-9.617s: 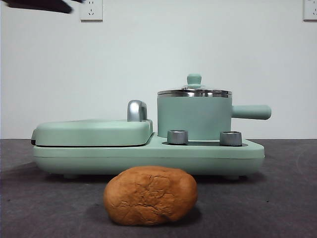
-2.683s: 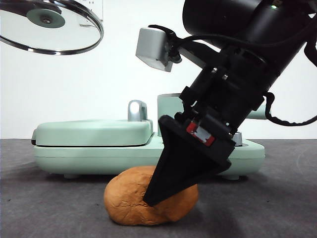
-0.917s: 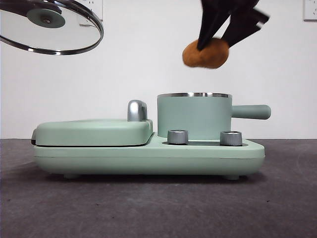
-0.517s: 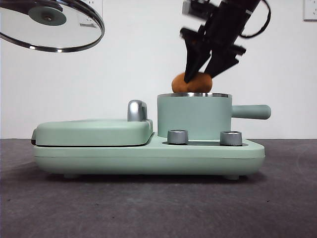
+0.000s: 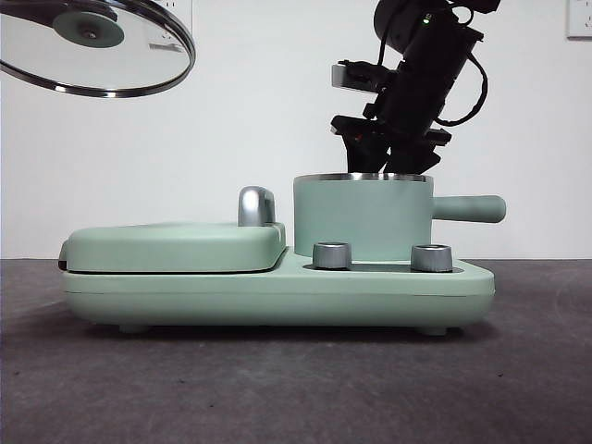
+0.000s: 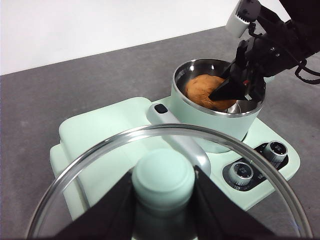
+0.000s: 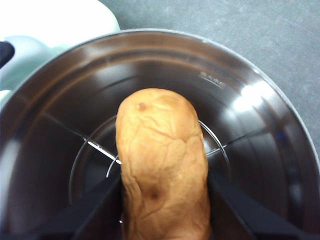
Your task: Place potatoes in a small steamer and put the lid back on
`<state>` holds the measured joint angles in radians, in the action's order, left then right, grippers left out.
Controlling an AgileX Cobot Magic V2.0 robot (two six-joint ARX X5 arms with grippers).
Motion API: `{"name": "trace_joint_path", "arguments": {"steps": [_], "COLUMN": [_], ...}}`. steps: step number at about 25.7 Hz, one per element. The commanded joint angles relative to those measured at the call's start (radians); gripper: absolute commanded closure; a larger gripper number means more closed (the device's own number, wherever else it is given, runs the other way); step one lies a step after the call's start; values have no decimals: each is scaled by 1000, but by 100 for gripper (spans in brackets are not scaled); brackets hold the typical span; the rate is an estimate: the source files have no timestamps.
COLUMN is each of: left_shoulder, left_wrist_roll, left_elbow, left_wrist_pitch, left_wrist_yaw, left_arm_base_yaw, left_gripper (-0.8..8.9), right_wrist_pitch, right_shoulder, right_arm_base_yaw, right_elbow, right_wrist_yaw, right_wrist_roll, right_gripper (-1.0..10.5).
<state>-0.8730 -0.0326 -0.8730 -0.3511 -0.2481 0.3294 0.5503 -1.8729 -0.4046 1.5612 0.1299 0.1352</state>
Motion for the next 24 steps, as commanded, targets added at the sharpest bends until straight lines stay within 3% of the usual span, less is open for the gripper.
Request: {"name": "trace_joint_path", "arguments": {"steps": [1, 4, 15, 24], "left_shoulder": [2, 2, 2, 1], "left_wrist_roll": [9, 9, 12, 11], "left_elbow": [-19, -19, -19, -19], "left_wrist_pitch": [34, 32, 30, 37], "left_wrist_yaw": [-3, -3, -3, -3], "left_arm_base_yaw": [1, 1, 1, 1], "left_gripper": [801, 801, 801, 801], "right_wrist_pitch": [1, -3, 98, -34], "right_shoulder": [-23, -22, 276, 636], "right_arm_base_yaw": [-5, -5, -5, -5], "right_elbow": [25, 25, 14, -418], "right_wrist_yaw": [1, 5, 11, 7], "right_wrist_roll": [13, 12, -47, -51], "right_gripper": [736, 611, 612, 624]}}
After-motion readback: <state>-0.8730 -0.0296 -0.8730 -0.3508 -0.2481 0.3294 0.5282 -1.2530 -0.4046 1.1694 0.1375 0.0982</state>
